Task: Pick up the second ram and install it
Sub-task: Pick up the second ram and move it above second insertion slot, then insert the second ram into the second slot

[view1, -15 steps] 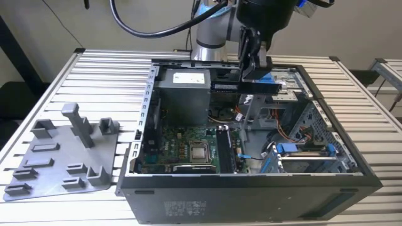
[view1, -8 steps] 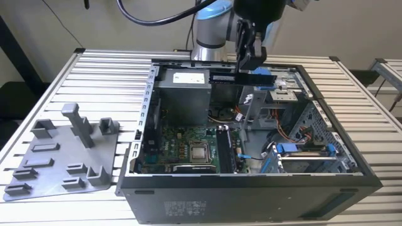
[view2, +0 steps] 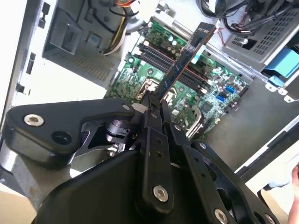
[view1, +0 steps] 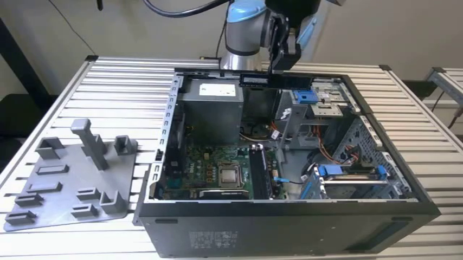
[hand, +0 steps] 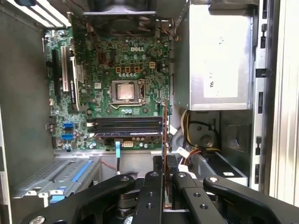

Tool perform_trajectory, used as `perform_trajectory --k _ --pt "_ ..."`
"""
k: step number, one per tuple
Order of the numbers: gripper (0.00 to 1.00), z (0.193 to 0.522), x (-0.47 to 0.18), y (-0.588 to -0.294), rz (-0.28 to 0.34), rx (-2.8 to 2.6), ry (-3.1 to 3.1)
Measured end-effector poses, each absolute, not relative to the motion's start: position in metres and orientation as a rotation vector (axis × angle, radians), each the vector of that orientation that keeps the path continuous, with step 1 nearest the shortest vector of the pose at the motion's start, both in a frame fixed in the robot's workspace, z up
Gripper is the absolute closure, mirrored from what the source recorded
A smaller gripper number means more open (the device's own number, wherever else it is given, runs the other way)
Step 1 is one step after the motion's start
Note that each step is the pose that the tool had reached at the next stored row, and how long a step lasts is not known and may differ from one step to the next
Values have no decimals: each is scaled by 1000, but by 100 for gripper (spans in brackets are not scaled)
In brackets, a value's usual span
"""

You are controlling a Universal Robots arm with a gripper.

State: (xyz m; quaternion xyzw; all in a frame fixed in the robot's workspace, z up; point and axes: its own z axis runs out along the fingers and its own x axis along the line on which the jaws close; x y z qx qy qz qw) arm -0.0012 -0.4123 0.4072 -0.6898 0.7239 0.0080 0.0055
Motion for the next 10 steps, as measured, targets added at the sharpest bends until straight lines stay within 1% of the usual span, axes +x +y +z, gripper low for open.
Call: perform_trajectory --k 10 --pt "86 407 -1 -410 25 -2160 2266"
